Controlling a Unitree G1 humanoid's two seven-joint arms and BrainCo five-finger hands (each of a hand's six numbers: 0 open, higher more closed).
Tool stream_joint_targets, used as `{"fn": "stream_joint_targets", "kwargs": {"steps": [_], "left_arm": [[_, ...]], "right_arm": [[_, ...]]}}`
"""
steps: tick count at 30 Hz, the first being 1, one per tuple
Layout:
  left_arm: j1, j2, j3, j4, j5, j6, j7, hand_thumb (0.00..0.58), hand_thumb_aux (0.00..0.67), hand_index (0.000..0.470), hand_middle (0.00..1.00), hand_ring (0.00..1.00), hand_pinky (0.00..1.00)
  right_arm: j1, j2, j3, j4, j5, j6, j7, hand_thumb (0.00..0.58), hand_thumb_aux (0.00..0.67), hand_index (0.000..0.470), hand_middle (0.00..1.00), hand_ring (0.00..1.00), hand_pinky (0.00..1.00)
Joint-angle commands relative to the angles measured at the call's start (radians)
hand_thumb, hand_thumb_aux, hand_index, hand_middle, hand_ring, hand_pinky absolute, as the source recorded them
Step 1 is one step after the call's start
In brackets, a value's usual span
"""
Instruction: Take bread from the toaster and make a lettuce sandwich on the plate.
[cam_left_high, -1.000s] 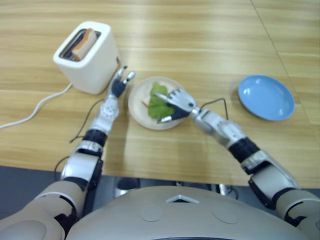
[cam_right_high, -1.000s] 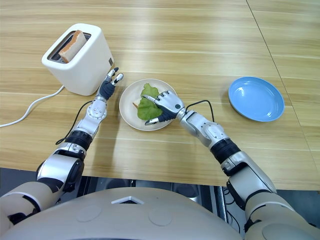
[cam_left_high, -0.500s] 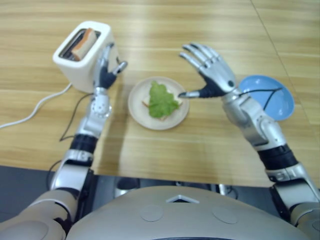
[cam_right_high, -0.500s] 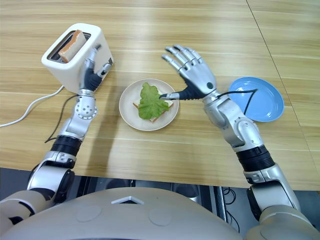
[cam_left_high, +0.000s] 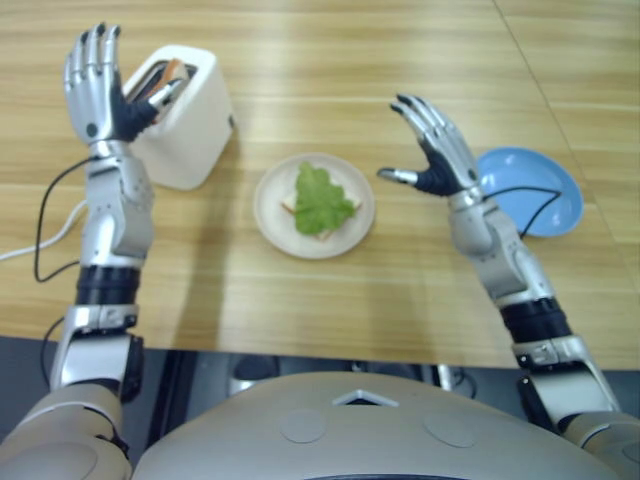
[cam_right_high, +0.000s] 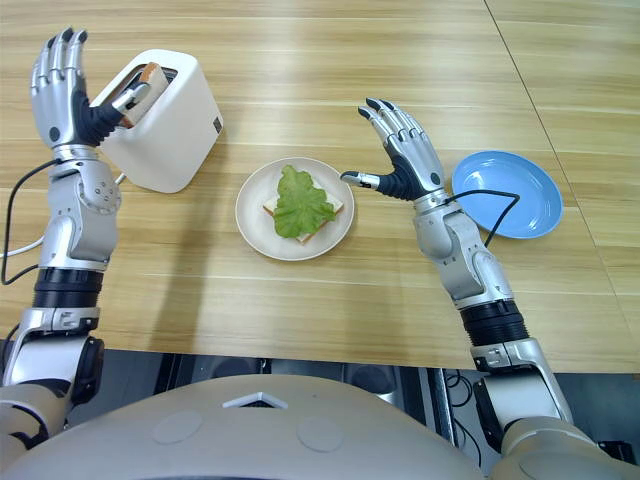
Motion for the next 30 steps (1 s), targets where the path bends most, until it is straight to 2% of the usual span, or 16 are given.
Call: {"fn": "stream_joint_targets", "kwargs": {"steps": [1,8,9,10,11,12,13,18,19,20,26,28,30], "left_arm": [[-0.051,0.021,-0.038,0.158,-0.011,0.035,-0.026,0.0,0.0,0.0,0.0,0.0,0.0],[-0.119,0.023,-0.069,0.313,-0.066,0.011,-0.017,0.0,0.0,0.0,0.0,0.0,0.0],[-0.123,0.023,-0.073,0.323,-0.072,0.005,-0.013,0.216,0.139,0.096,0.0,0.0,0.0],[-0.127,0.021,-0.079,0.327,-0.076,-0.002,-0.008,0.216,0.139,0.096,0.0,0.0,0.0],[-0.129,0.02,-0.084,0.327,-0.079,-0.009,-0.001,0.52,0.455,0.312,0.0,0.0,0.0],[-0.13,0.02,-0.088,0.326,-0.082,-0.013,0.005,0.56,0.547,0.375,0.0,0.0,0.0],[-0.13,0.021,-0.092,0.322,-0.083,-0.014,0.012,0.58,0.67,0.46,0.0,0.0,0.0],[-0.118,0.021,-0.089,0.275,-0.096,-0.032,0.064,0.58,0.67,0.46,0.0,0.0,0.0],[-0.108,0.021,-0.081,0.24,-0.094,-0.034,0.088,0.58,0.67,0.46,0.43,0.43,0.43],[-0.097,0.021,-0.071,0.198,-0.093,-0.038,0.117,0.58,0.67,0.46,1.0,1.0,1.0],[-0.025,0.014,-0.022,-0.049,-0.074,-0.082,0.265,0.58,0.67,0.46,1.0,1.0,1.0],[0.011,-0.004,0.02,-0.166,-0.108,-0.137,0.307,0.58,0.67,0.46,1.0,1.0,1.0],[0.035,-0.034,0.073,-0.245,-0.224,-0.225,0.287,0.58,0.67,0.46,1.0,1.0,1.0]], "right_arm": [[-0.003,0.001,-0.009,0.028,0.012,-0.009,-0.001,0.0,0.0,0.0,0.0,0.0,0.0],[-0.005,0.009,-0.004,0.044,0.006,-0.01,-0.007,0.0,0.0,0.0,0.0,0.0,0.0],[-0.004,0.01,-0.004,0.045,0.005,-0.01,-0.007,0.0,0.0,0.0,0.0,0.0,0.0],[-0.003,0.01,-0.003,0.046,0.004,-0.01,-0.008,0.0,0.0,0.0,0.0,0.0,0.0],[-0.002,0.01,-0.003,0.046,0.003,-0.009,-0.008,0.0,0.0,0.0,0.0,0.0,0.0],[-0.002,0.011,-0.002,0.045,0.003,-0.008,-0.008,0.0,0.0,0.0,0.0,0.0,0.0],[-0.001,0.01,-0.002,0.047,0.002,-0.008,-0.008,0.0,0.0,0.0,0.0,0.0,0.0],[0.002,0.011,-0.001,0.048,-0.001,-0.006,-0.01,0.0,0.0,0.0,0.0,0.0,0.0],[0.003,0.012,0.0,0.05,-0.002,-0.006,-0.011,0.0,0.0,0.0,0.0,0.0,0.0],[0.003,0.012,0.001,0.053,-0.004,-0.006,-0.013,0.0,0.0,0.0,0.0,0.0,0.0],[0.004,0.015,0.005,0.063,-0.011,-0.002,-0.018,0.0,0.0,0.0,0.0,0.0,0.0],[0.002,0.016,0.006,0.067,-0.012,-0.002,-0.019,0.0,0.0,0.0,0.0,0.0,0.0],[0.0,0.017,0.007,0.073,-0.011,-0.002,-0.021,0.0,0.0,0.0,0.0,0.0,0.0]]}}
